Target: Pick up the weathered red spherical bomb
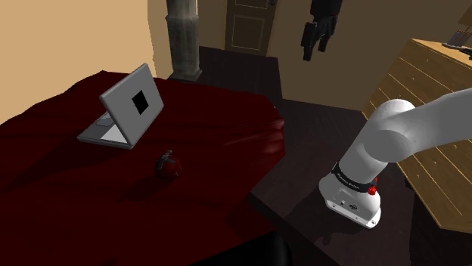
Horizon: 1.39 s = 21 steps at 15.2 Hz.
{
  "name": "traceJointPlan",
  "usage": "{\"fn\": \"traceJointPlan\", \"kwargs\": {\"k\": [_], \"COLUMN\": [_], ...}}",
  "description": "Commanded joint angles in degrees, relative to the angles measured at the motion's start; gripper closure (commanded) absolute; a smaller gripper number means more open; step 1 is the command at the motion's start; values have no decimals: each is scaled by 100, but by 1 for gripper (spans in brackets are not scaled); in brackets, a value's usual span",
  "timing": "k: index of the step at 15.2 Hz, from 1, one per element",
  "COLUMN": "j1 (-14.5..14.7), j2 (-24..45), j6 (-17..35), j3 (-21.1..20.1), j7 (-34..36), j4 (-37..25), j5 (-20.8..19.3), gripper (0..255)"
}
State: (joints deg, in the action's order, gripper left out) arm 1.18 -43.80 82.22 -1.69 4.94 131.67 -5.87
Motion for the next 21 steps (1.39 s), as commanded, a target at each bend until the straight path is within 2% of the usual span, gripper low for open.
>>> {"fn": "traceJointPlan", "kwargs": {"k": [1,11,21], "j1": [0,355,668], "j2": [0,1632,3526], "j6": [0,1390,2436], "j3": [0,-286,-629], "j7": [0,30,0], "j4": [0,-61,-758], "j5": [0,397,636], "gripper": [0,0,0]}}
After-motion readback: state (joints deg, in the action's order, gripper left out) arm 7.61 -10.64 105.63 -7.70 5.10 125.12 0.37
